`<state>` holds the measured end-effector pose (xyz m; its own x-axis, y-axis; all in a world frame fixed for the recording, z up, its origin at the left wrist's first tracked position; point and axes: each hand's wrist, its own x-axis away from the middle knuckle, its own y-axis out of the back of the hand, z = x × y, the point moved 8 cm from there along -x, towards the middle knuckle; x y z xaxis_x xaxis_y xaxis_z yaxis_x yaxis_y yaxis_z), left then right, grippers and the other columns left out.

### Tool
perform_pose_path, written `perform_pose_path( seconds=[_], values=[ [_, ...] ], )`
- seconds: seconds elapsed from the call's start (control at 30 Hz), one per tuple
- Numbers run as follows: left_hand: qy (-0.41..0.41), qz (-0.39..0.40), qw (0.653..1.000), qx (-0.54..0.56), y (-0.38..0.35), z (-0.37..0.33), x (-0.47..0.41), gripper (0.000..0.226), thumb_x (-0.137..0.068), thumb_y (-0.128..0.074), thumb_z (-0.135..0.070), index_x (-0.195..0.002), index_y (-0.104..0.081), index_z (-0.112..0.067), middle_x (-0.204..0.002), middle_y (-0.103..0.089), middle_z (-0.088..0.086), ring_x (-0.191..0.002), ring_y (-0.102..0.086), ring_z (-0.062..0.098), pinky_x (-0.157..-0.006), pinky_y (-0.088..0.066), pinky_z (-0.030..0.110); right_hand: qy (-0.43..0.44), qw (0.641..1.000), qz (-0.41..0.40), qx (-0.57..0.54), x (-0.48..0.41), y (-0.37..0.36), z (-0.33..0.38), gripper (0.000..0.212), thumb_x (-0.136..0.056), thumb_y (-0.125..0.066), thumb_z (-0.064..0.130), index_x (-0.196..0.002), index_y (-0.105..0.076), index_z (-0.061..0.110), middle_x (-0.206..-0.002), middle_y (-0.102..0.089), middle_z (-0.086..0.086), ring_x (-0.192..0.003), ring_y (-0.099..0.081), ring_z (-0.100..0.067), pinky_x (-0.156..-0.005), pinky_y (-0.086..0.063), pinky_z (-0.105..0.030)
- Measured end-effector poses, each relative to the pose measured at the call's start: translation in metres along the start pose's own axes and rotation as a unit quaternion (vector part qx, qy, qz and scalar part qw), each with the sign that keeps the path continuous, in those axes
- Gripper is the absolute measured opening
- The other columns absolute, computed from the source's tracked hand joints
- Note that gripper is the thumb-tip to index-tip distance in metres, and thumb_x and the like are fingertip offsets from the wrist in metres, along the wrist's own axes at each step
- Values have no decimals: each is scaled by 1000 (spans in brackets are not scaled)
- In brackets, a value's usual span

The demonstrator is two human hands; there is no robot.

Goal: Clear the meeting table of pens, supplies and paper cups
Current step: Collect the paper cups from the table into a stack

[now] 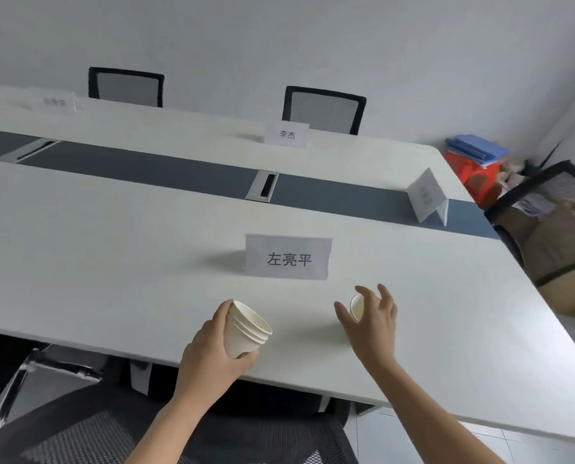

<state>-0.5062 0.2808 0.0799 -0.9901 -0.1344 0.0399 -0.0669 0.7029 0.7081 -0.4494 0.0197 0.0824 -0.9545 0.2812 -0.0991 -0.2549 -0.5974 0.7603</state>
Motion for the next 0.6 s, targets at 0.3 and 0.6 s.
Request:
perform_pose_path(
  seconds=[0.3,0.6],
  values=[
    [-151,74,986,-1,-23,-53,-5,86,-68,-75,-30,-138,-27,-34,-124,-50,-10,-110,-49,14,-93,-40,28,-11,936,222,-274,64,-23,67,45,-88,-56,35,-130,-40,28,-125,-45,13,-117,-44,-6,-92,-38,-18],
    [-267,174,947,26,-56,-87,32,86,-62,-71,-44,-126,-14,-55,-127,-50,-11,-113,-49,14,-92,-40,28,-63,942,90,-316,112,26,37,24,-84,-64,26,-105,-54,33,-113,-59,13,-103,-57,-7,-88,-47,-23]
  ],
)
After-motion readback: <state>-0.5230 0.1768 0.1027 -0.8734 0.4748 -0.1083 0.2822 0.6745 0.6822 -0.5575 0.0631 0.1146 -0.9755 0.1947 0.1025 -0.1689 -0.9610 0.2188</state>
